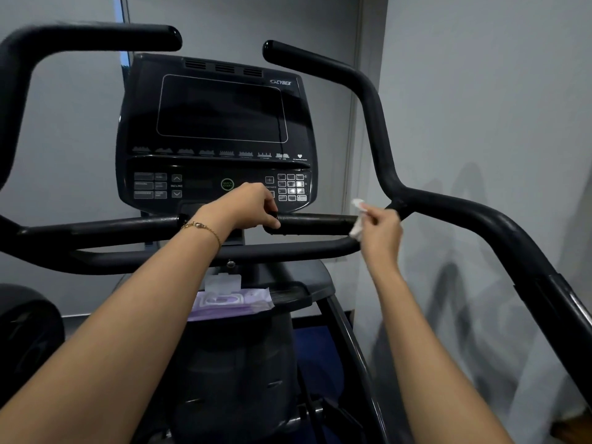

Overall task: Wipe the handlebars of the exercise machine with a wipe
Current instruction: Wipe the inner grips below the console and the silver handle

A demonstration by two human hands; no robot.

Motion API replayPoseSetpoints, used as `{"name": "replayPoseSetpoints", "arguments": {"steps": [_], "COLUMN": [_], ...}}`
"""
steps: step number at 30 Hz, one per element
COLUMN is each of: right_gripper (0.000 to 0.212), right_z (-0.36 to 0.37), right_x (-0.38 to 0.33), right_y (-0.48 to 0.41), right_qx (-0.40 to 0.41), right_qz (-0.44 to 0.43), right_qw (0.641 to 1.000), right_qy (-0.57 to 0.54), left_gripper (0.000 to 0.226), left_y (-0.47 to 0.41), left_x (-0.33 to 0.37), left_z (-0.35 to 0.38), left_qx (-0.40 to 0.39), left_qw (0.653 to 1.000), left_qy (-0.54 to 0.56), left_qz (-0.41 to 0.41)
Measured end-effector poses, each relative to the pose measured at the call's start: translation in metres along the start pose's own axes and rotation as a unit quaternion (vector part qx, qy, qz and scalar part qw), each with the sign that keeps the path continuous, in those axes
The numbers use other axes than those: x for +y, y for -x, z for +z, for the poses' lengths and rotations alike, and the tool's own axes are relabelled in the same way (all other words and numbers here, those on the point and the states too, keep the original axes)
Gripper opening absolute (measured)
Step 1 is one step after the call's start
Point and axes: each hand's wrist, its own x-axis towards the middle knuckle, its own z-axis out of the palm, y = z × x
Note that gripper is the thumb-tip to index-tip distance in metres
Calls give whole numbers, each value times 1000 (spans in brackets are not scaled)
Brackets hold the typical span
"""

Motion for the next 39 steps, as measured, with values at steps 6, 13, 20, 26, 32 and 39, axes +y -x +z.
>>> {"name": "replayPoseSetpoints", "arguments": {"steps": [6, 13, 20, 26, 32, 39], "right_gripper": [26, 28, 25, 31, 31, 33], "right_z": [18, 10, 19, 14, 9, 24], "right_x": [10, 12, 2, 10, 20, 8], "right_y": [1, 1, 10, -12, -10, 0], "right_qx": [19, -4, -96, -66, -71, -75], "right_qz": [70, 42, -8, 55, -2, -40], "right_qw": [997, 999, 993, 992, 990, 986], "right_qy": [20, 24, 68, 95, 120, 145], "left_gripper": [29, 26, 25, 26, 26, 25], "left_y": [1, -1, -2, -2, -1, -3], "left_x": [-2, -4, -6, -6, -8, -9], "left_z": [2, 2, 1, 1, 4, 1], "left_qx": [5, 13, -1, -1, 7, -2], "left_qw": [1000, 1000, 999, 999, 999, 998], "left_qy": [16, 14, 41, 40, 49, 66], "left_qz": [-3, 4, -2, -2, 2, -5]}}
